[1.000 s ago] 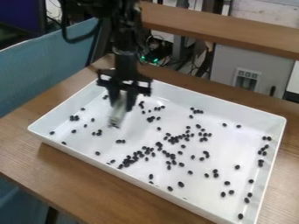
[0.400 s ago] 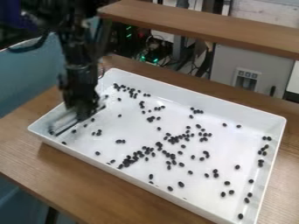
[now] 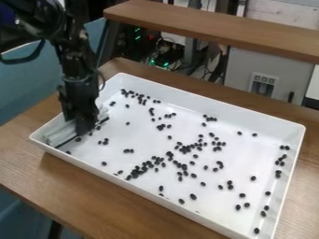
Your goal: Sweep into pile
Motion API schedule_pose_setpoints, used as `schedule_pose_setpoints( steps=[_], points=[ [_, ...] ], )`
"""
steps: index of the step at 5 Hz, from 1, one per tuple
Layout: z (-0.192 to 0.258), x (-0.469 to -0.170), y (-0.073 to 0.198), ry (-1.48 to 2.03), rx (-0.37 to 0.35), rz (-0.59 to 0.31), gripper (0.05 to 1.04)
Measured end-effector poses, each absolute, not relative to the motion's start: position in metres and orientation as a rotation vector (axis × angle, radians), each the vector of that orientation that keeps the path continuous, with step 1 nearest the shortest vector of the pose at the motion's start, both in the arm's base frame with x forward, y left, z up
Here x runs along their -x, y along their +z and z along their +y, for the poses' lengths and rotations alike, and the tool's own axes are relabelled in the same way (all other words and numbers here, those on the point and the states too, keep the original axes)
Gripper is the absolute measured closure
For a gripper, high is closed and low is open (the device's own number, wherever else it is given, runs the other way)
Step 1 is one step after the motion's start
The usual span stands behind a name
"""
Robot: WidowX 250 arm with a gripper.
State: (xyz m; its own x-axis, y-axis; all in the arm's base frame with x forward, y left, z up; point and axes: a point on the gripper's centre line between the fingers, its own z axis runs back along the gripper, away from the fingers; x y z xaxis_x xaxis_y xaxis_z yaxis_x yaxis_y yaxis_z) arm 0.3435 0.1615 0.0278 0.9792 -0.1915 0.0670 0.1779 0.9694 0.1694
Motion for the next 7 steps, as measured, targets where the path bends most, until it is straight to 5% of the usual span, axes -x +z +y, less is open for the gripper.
schedule_pose_setpoints(
  steps=[2,7],
  points=[
    [0.136,-0.35,0.017,-0.144,-0.101,-0.071,0.696],
    [-0.092,-0.377,0.027,-0.261,0.156,-0.209,0.696]
  ],
)
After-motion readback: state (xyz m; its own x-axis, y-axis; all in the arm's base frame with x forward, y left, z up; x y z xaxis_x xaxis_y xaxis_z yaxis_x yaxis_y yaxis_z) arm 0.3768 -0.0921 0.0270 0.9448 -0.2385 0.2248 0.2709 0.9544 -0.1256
